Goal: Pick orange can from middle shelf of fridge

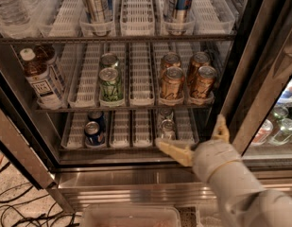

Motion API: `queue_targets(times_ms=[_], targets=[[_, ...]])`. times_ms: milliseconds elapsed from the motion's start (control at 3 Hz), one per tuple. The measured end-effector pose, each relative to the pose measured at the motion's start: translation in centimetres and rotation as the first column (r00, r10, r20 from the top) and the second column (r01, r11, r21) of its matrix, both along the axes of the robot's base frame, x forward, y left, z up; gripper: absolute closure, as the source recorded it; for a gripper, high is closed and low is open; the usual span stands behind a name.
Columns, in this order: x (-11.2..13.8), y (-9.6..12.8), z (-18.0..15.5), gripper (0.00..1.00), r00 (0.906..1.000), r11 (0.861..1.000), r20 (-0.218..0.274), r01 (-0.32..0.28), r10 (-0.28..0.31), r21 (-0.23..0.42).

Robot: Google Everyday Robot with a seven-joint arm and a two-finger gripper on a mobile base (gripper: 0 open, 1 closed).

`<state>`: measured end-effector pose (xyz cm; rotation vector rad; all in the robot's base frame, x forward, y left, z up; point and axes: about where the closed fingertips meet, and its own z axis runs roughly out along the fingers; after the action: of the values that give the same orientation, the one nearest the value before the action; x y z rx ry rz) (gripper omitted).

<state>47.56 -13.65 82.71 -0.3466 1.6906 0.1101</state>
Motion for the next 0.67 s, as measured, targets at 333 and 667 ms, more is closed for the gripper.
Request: queue_targets(times_ms=[333, 667], targets=[[-0.1, 8.1, 2.1, 0.0, 0.9889, 0.995, 0.115, -0.097, 0.094, 0.025], [-0.7, 15.5, 6.4, 0.0, 0.9556, 0.967, 0.248, -0.201, 0.159, 0.155]])
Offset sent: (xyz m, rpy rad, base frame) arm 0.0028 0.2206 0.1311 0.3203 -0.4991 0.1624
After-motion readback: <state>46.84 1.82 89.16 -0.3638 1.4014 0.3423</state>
